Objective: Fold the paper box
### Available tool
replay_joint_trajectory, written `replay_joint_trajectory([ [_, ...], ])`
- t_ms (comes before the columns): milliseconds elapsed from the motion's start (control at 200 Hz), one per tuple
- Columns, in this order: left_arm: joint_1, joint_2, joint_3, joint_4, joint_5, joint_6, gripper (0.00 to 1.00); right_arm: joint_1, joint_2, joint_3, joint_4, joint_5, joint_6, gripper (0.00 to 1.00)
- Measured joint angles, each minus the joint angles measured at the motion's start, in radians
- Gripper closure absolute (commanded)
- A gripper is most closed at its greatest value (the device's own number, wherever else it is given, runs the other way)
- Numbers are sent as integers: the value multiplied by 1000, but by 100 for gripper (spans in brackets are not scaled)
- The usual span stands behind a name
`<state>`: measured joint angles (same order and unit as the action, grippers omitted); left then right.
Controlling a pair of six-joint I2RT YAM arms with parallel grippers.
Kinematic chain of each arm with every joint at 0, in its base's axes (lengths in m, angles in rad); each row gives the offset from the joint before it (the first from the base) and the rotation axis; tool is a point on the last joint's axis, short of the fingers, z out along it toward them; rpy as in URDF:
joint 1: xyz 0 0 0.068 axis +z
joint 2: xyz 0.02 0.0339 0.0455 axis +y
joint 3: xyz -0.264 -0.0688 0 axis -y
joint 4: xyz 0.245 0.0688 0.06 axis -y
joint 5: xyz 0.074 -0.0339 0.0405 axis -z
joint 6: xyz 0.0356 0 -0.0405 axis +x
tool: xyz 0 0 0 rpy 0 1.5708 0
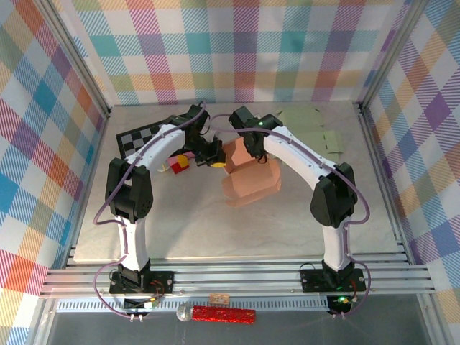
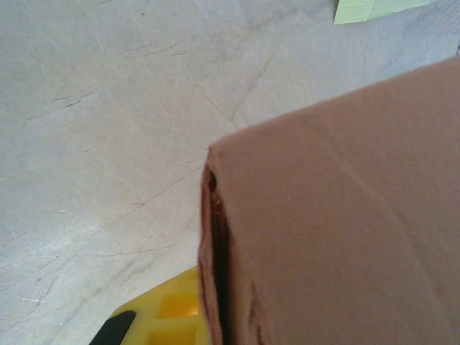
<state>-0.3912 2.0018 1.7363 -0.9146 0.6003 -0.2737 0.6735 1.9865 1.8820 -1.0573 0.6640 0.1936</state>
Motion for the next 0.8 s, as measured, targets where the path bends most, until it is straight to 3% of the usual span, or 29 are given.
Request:
replay_joint_trajectory([
  [110, 0, 0, 1, 0, 0, 0, 100, 0, -3, -21, -2, -10, 3, 83],
  [245, 0, 0, 2, -1, 1, -2, 100, 0, 0, -9, -4, 6, 7, 100],
  [455, 0, 0, 17, 4, 0, -3, 100, 0, 50, 71, -51, 48, 25, 100],
  [630, -3, 0, 17, -1, -1, -7, 100, 2, 59, 73, -64, 62, 37, 61],
  [700, -4, 0, 17, -3, -6, -7, 100, 0, 59, 82, -66, 60, 32, 56],
  [800, -4, 0, 17, -3, -8, -7, 100, -7, 59, 115, -70, 54, 30, 58],
])
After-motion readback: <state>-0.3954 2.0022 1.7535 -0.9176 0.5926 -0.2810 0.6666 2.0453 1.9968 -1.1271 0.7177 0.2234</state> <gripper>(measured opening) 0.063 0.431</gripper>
